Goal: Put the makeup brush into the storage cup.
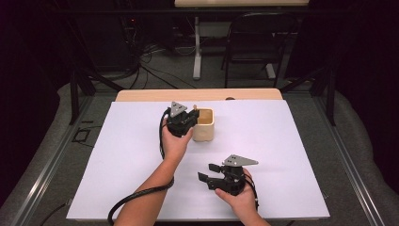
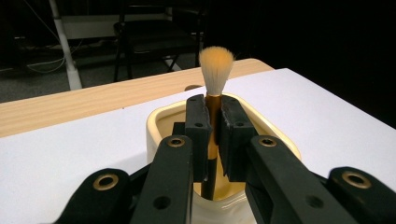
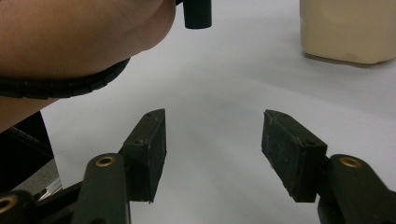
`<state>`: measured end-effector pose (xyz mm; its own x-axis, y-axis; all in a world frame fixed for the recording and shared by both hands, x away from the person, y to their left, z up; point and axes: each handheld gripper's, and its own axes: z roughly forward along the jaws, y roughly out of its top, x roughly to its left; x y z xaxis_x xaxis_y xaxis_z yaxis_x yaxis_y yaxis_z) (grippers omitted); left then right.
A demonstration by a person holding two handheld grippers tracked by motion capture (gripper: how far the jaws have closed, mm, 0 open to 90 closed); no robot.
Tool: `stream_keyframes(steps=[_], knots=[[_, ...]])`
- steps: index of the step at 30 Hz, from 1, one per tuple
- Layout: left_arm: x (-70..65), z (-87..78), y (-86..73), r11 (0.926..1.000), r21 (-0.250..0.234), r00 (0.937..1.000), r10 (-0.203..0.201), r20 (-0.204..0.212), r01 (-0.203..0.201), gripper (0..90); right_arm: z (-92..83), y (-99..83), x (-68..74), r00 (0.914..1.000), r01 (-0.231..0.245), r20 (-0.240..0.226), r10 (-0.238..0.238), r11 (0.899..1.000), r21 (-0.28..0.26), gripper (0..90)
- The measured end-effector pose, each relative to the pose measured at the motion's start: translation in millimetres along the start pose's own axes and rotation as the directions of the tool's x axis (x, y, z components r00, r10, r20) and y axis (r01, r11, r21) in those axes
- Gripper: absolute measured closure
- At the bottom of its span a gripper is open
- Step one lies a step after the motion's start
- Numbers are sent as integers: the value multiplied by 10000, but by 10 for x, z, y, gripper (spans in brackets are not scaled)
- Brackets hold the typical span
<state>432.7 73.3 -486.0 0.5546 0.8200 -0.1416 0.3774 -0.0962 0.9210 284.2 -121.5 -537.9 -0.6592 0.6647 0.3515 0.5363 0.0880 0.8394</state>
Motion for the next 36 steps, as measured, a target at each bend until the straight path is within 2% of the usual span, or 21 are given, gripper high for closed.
stream_keyframes(steps=[2,7,21,23,24,30,32,36], knots=[[-1,3,0,10000,-8,10000,14,42,-14,833,-10,4,-3,10000,37,43,-38,9999,163,401],[-7,8,-4,10000,10,10000,59,7,-59,832,8,-4,1,10000,-11,-36,11,10000,-70,401],[-8,6,-8,9999,88,9999,123,-41,-123,813,4,-3,0,10000,37,2,-37,10000,14,401],[-10,7,-7,9999,94,9999,97,-38,-96,754,5,-4,1,10000,16,2,-16,10000,17,401],[-11,7,-7,9999,80,9999,81,-66,-80,754,5,-4,2,10000,24,1,-24,10000,14,401],[-16,8,1,9999,-169,9996,6,-293,-11,577,-4,0,-1,10000,11,30,-12,9999,132,401],[-18,8,6,9996,-242,9997,-122,-235,116,523,0,-2,1,10000,-12,5,12,10000,37,401],[-20,13,6,9996,-245,9995,-137,-285,130,471,3,-4,-3,10000,35,14,-35,10000,27,401]])
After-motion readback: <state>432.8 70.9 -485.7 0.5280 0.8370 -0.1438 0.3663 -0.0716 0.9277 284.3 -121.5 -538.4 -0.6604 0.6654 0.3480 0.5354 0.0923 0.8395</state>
